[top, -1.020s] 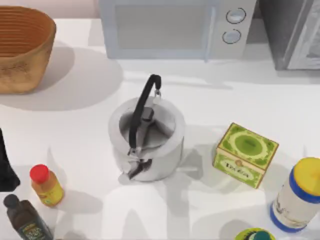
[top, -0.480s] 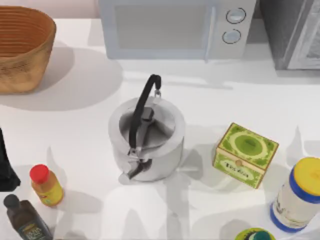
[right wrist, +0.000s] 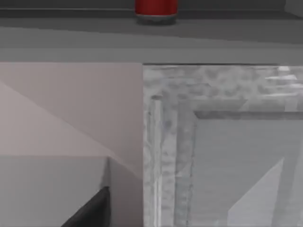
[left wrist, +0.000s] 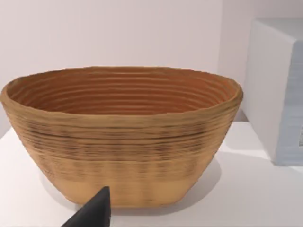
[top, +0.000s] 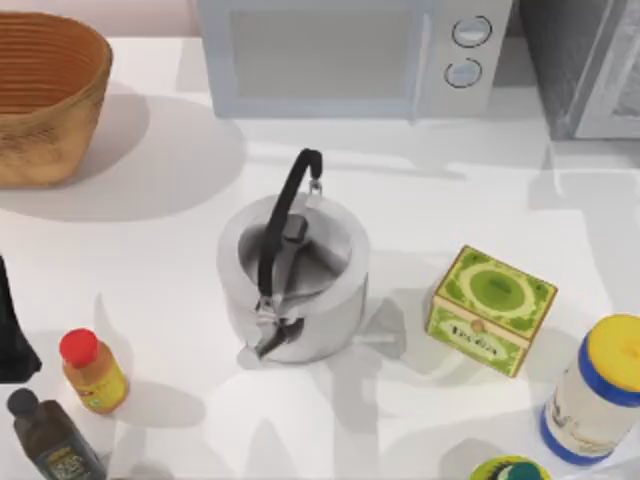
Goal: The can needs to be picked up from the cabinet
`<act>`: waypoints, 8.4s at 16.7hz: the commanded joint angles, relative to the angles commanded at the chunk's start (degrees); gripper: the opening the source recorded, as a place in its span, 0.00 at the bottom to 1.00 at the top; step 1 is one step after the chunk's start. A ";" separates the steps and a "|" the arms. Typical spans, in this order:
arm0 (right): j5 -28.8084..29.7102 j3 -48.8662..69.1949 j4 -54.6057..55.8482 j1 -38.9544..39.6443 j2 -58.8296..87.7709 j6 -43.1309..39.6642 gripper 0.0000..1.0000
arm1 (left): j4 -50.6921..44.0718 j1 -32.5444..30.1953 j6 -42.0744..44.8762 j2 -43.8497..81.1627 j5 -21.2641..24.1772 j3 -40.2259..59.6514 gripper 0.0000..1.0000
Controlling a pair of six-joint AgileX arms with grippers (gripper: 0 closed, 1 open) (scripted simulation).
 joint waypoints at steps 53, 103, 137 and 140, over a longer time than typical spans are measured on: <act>1.56 46.08 1.97 0.09 46.16 0.11 0.02 | 0.00 0.00 0.00 0.00 0.00 0.00 1.00; -6.28 -60.33 13.37 -6.09 -45.94 -0.58 0.00 | 0.00 0.00 0.00 0.00 0.00 0.00 1.00; -60.46 -32.29 104.80 -20.94 70.64 1.29 0.00 | 0.00 0.00 0.00 0.00 0.00 0.00 1.00; -63.91 -29.86 110.76 -21.82 78.24 1.31 0.00 | 0.00 0.00 0.00 0.00 0.00 0.00 1.00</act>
